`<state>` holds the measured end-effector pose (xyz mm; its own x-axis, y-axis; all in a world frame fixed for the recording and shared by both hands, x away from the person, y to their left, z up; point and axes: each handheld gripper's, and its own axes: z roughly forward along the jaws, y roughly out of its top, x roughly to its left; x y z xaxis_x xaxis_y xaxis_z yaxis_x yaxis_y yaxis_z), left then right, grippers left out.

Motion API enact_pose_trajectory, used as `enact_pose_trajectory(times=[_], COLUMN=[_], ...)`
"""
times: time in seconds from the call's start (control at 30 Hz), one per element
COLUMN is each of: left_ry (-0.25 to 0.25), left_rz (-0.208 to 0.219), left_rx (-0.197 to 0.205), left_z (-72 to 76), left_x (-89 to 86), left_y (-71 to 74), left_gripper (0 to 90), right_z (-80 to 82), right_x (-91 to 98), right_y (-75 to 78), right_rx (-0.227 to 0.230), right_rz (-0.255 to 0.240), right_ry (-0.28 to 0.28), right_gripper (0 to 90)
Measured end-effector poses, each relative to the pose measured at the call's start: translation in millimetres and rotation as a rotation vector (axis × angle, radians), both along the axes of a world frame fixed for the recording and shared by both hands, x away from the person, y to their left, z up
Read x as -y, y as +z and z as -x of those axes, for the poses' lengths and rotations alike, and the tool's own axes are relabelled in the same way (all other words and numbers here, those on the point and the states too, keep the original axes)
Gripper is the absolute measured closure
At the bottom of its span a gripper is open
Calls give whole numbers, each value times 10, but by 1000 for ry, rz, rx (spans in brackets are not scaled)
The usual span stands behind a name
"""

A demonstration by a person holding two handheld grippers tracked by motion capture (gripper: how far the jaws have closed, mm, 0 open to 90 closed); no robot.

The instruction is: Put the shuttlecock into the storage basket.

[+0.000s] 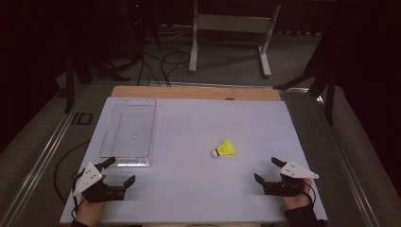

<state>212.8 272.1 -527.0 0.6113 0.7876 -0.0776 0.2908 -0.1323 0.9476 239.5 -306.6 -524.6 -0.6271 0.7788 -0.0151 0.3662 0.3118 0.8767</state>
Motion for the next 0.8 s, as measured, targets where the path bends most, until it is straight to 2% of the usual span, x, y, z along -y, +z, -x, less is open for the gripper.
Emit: enact_pose_trajectory(times=[0.2,0.43,0.53,0.67,0.8], left_ry=[-7,0,2,3,-12], left_rz=[-18,-17,-10,26,30], left_rx=[-8,-17,-18,-17,-16], left_z=[-5,-10,-9,-9,-8], left_x=[13,7,2,0,10], left_y=[-8,-9,-5,13,45], left_gripper=[3,3,3,3,3], right_z=[-1,-3,-2,-3,-2], right_x=[8,4,4,1,-2], right_y=[-1,-4,-2,-5,-2], right_rx=[4,-5,-4,-9,-8], right_rz=[-2,0,-1,-3,-8], right_ry=[-6,-3,1,8,13], right_gripper=[86,86,86,86,86])
